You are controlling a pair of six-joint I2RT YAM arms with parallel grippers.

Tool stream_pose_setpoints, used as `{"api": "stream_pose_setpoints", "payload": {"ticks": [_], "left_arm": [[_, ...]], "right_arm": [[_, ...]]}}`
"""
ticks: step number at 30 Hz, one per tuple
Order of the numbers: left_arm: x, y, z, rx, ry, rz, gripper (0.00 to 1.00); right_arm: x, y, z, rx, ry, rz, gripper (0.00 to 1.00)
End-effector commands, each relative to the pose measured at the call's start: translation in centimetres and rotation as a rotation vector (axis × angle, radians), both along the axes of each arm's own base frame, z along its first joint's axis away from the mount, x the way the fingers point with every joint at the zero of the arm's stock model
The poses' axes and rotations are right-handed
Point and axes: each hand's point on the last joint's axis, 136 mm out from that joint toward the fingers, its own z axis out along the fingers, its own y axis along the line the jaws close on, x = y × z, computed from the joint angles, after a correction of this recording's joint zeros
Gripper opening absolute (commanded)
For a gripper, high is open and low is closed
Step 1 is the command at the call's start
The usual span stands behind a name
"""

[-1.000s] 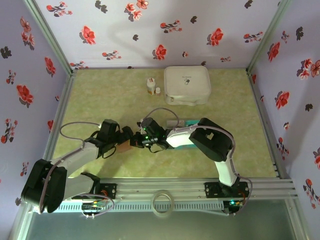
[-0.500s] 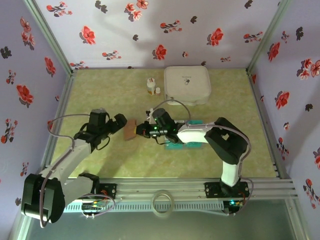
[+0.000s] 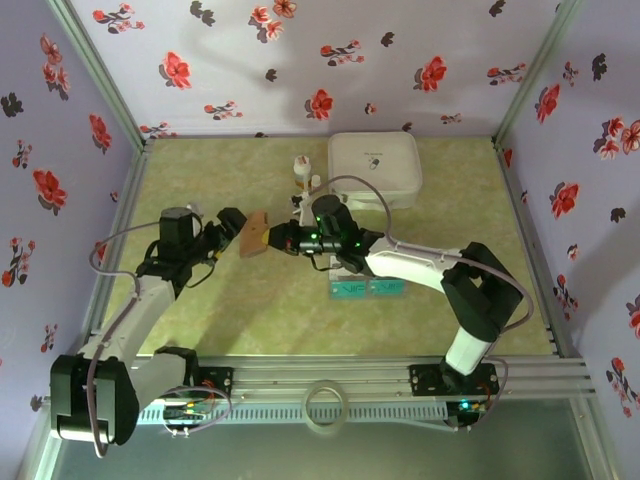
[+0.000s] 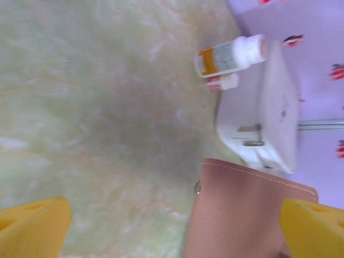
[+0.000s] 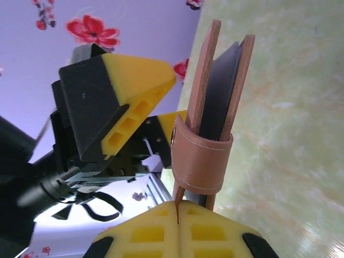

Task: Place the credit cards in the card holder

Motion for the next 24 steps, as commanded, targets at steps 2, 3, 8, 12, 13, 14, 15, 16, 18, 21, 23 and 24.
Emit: {"api": "stream_pose_setpoints", "payload": {"ticks": [2,3,8,12,13,14,15,16,18,21,23,24], "left_arm": [[1.8,-1.5,4.0,-0.182,-0.097,-0.010,1.00],[1.9,-1.6,4.3,-0.198,-0.105,-0.010,1.00],[2.3,-2.0,4.7,-0.256,-0.124,-0.008,0.97],[2.4,-2.1,4.7,-0.291,-0.137,-0.008,0.90],[2.4,-2.2,4.7,-0.298,-0.143,-0.010,0.88],[2.4,-2.2,4.8,-0.306,-0.145,-0.011,0.86],[2.5,-2.2,4.8,-0.309,-0.149,-0.011,0.84],[2.5,-2.3,4.9,-0.314,-0.153,-0.014,0.81],[2.5,-2.2,5.0,-0.320,-0.159,-0.014,0.76],[2.5,-2.1,5.1,-0.325,-0.165,-0.010,0.70],[2.4,-2.0,5.1,-0.326,-0.167,-0.008,0.65],[2.4,-1.9,5.1,-0.327,-0.168,-0.007,0.63]], "right_arm": [[0.3,0.3,3.6,0.074,-0.040,0.011,0.00],[0.3,0.4,3.8,0.083,-0.038,0.011,0.00],[0.5,1.0,4.4,0.136,-0.021,0.014,0.00],[0.5,1.2,4.5,0.161,-0.005,0.016,0.00],[0.5,1.2,4.5,0.163,-0.003,0.016,0.00],[0.6,1.2,4.4,0.164,-0.001,0.016,0.00],[0.6,1.2,4.3,0.162,0.000,0.015,0.00],[0.6,1.2,4.2,0.159,0.002,0.014,0.00],[0.7,1.1,3.7,0.151,0.006,0.009,0.00],[0.9,0.9,3.2,0.143,0.012,-0.002,0.00],[1.0,0.8,2.7,0.136,0.015,-0.009,0.00],[1.0,0.7,2.6,0.134,0.019,-0.012,0.00]]}}
